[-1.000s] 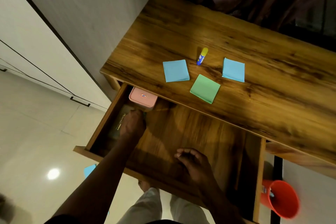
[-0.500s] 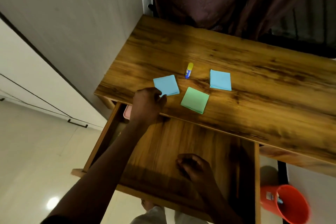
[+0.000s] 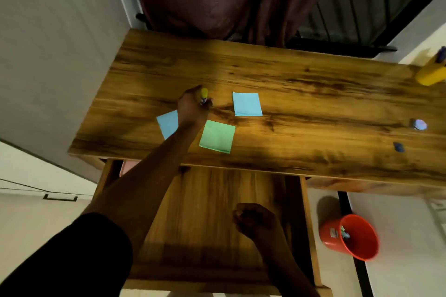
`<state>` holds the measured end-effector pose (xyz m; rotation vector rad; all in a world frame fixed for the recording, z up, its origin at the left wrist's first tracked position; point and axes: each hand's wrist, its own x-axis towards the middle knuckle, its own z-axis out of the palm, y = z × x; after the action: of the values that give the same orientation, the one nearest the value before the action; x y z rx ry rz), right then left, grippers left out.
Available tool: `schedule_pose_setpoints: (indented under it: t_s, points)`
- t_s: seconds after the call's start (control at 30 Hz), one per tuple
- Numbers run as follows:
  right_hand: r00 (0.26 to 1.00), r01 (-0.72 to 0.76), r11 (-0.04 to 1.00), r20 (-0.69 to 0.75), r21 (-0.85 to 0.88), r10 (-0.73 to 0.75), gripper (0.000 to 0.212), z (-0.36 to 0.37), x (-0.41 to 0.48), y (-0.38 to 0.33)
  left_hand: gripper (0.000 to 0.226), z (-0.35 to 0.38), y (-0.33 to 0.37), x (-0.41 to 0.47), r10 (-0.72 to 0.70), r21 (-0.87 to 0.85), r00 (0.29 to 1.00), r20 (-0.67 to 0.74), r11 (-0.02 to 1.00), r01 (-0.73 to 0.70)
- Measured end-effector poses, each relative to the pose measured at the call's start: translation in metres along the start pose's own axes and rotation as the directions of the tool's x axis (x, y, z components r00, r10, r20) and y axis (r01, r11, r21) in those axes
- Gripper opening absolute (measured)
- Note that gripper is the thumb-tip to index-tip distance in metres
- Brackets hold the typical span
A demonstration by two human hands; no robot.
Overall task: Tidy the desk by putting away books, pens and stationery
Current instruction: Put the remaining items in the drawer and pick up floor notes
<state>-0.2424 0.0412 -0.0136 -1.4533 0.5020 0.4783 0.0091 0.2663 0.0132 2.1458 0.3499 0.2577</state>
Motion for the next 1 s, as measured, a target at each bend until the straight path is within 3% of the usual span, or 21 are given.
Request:
schedule_pose_setpoints:
  t_s: [0.07, 0.3, 0.43, 0.6, 0.73, 0.87, 1.0]
  points:
    - [1.0, 0.017, 1.0, 0.008, -0.007, -0.017, 0.016, -0.007, -0.003, -0.007, 0.016, 0.004, -0.003, 0.004, 0.047, -0.011, 0.999, -0.008, 0.999, -0.047]
    - [0.997, 0.075, 0.997, -0.016, -0.007, -0.075, 0.016, -0.023, -0.005, -0.02, 0.034, -0.008, 0.031, -0.059, 0.237, 0.07, 0.968, 0.081, 0.967, -0.243]
    - [0.992, 0.127, 0.992, -0.03, 0.024, -0.126, 0.012, -0.031, -0.008, -0.029, 0.03, -0.008, 0.048, -0.127, 0.321, -0.023, 0.927, 0.193, 0.946, -0.323]
    - [0.967, 0.237, 0.971, -0.098, 0.0, -0.236, 0.012, -0.064, -0.003, -0.055, 0.024, 0.002, 0.075, -0.185, 0.267, -0.22, 0.914, 0.307, 0.954, -0.205]
    - [0.952, 0.258, 0.965, -0.181, 0.05, -0.245, 0.016, -0.119, 0.002, -0.085, 0.017, 0.033, 0.114, -0.208, 0.283, -0.291, 0.909, 0.306, 0.937, -0.194]
    - [0.886, 0.341, 0.932, -0.291, -0.12, -0.362, 0.016, -0.194, 0.021, -0.11, 0.024, 0.073, 0.153, -0.216, 0.274, -0.261, 0.912, 0.307, 0.945, -0.196]
    - [0.81, 0.33, 0.88, -0.376, -0.342, -0.45, 0.024, -0.287, 0.063, -0.138, 0.015, 0.119, 0.193, -0.232, 0.234, -0.295, 0.916, 0.327, 0.946, -0.137]
